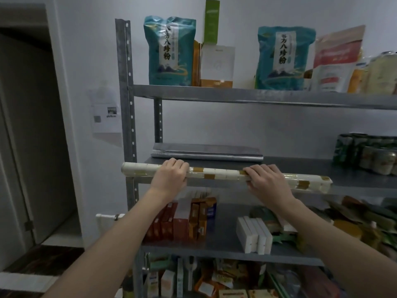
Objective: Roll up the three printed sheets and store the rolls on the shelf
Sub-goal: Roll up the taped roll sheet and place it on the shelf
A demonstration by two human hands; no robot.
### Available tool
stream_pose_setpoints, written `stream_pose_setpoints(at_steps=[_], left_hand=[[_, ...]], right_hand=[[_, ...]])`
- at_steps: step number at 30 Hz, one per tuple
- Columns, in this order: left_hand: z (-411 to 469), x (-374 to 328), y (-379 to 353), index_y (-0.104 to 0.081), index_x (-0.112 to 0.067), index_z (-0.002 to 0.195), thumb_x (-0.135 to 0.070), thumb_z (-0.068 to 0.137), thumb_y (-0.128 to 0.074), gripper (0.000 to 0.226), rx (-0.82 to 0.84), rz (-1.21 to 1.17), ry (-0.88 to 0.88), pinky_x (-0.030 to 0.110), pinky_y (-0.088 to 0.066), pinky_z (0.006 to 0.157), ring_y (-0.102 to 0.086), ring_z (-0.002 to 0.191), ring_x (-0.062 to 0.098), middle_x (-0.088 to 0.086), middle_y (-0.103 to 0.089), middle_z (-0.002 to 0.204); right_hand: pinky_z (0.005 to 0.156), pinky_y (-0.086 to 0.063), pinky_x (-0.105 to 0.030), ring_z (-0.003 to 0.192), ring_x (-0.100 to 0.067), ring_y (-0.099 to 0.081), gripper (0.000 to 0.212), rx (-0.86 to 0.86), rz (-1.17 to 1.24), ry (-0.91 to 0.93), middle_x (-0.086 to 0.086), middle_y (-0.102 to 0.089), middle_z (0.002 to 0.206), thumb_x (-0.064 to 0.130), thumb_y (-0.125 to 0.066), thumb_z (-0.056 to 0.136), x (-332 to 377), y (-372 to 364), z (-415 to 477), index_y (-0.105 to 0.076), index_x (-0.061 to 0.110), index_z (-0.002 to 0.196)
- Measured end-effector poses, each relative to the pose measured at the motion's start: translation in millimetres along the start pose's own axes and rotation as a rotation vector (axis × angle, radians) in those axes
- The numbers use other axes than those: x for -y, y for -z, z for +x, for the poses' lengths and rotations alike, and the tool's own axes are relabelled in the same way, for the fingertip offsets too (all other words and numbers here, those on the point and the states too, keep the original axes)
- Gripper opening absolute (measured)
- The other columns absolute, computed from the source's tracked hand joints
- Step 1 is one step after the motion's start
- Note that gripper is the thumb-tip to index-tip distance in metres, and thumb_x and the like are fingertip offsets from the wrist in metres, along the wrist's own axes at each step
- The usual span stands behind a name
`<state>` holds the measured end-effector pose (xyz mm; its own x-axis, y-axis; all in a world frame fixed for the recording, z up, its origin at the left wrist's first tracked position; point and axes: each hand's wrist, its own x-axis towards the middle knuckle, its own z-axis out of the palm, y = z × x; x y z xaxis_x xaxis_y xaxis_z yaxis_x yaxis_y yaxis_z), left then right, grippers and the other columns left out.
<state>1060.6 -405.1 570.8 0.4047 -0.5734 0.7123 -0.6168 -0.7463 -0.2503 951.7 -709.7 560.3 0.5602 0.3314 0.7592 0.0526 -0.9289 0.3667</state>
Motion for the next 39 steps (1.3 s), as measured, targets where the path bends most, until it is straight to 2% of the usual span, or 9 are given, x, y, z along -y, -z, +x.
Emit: stream_pose_setpoints(at_steps=[4, 10, 14, 17, 18, 22, 28, 36, 39], left_hand=[[21, 11, -36, -0.064, -0.01, 0.09, -0.012, 0.072, -0.074, 0.021, 0.012, -0.005, 0.001, 0.039, -0.054, 0.072, -0.06, 0.078, 0.026, 0.006, -0.067, 0.086], [79, 27, -78, -0.068, -0.008, 0.094, -0.011, 0.067, -0.081, 0.03, 0.005, 0.055, -0.021, 0.04, -0.056, 0.072, -0.064, 0.078, 0.028, 0.009, -0.069, 0.087], [115, 25, -102, -0.072, -0.004, 0.088, -0.01, 0.062, -0.088, 0.031, 0.029, 0.084, 0.016, 0.037, -0.056, 0.053, -0.068, 0.065, 0.029, 0.012, -0.07, 0.076], [136, 34, -129, -0.068, -0.005, 0.104, -0.012, 0.078, -0.075, 0.028, 0.063, 0.006, 0.033, 0.044, -0.054, 0.083, -0.065, 0.095, 0.033, 0.013, -0.07, 0.102], [140, 39, -138, -0.067, -0.006, 0.104, -0.011, 0.078, -0.075, 0.028, 0.061, -0.004, 0.011, 0.044, -0.053, 0.087, -0.063, 0.097, 0.033, 0.013, -0.068, 0.104], [148, 50, -164, -0.067, -0.006, 0.101, -0.007, 0.067, -0.081, 0.036, 0.09, -0.024, -0.025, 0.041, -0.054, 0.081, -0.064, 0.088, 0.031, 0.011, -0.068, 0.096], [151, 65, -191, -0.065, -0.006, 0.102, -0.008, 0.064, -0.083, 0.042, 0.125, -0.007, -0.09, 0.041, -0.055, 0.077, -0.063, 0.085, 0.03, 0.011, -0.066, 0.097], [164, 81, -199, -0.065, -0.011, 0.109, -0.022, 0.07, -0.081, 0.043, 0.164, -0.063, -0.087, 0.038, -0.055, 0.083, -0.062, 0.093, 0.024, 0.006, -0.066, 0.105], [170, 95, -204, -0.065, -0.011, 0.104, -0.016, 0.069, -0.08, 0.039, 0.198, -0.015, -0.086, 0.041, -0.057, 0.08, -0.064, 0.089, 0.027, 0.009, -0.067, 0.101]], right_hand=[[0.084, -0.052, -0.038, 0.097, -0.022, -0.068, 0.042, -0.013, -0.003, 0.002, -0.004, -0.071, 0.112, 0.024, -0.077, 0.083, -17, -45, 13, -0.067, 0.011, 0.122], [0.093, -0.051, -0.042, 0.106, -0.026, -0.067, 0.04, -0.032, -0.014, 0.006, -0.007, -0.07, 0.119, 0.026, -0.072, 0.085, -62, -104, 44, -0.067, 0.013, 0.123], [0.089, -0.05, -0.042, 0.097, -0.028, -0.069, 0.036, -0.043, 0.013, -0.022, -0.007, -0.071, 0.114, 0.024, -0.072, 0.084, -95, -145, 67, -0.068, 0.013, 0.119], [0.086, -0.045, -0.038, 0.092, -0.026, -0.068, 0.036, -0.06, 0.058, -0.007, -0.005, -0.072, 0.109, 0.022, -0.075, 0.081, -114, -174, 77, -0.069, 0.014, 0.115], [0.087, -0.042, -0.036, 0.092, -0.025, -0.068, 0.035, -0.068, 0.08, 0.0, -0.004, -0.072, 0.108, 0.022, -0.075, 0.081, -119, -183, 80, -0.069, 0.015, 0.114], [0.082, -0.036, -0.034, 0.084, -0.025, -0.069, 0.034, -0.089, 0.123, -0.005, -0.003, -0.074, 0.098, 0.018, -0.079, 0.071, -127, -217, 91, -0.073, 0.015, 0.104], [0.071, -0.049, -0.037, 0.081, -0.03, -0.068, 0.039, 0.06, 0.18, -0.023, -0.004, -0.072, 0.094, 0.021, -0.08, 0.063, -130, -251, 99, -0.072, 0.016, 0.101], [0.071, -0.053, -0.042, 0.082, -0.031, -0.068, 0.038, 0.12, 0.195, -0.033, -0.006, -0.071, 0.095, 0.02, -0.081, 0.065, -131, -262, 116, -0.071, 0.015, 0.101], [0.073, -0.054, -0.044, 0.085, -0.03, -0.068, 0.037, 0.14, 0.202, -0.03, -0.006, -0.071, 0.097, 0.021, -0.081, 0.067, -125, -262, 126, -0.07, 0.016, 0.102]])
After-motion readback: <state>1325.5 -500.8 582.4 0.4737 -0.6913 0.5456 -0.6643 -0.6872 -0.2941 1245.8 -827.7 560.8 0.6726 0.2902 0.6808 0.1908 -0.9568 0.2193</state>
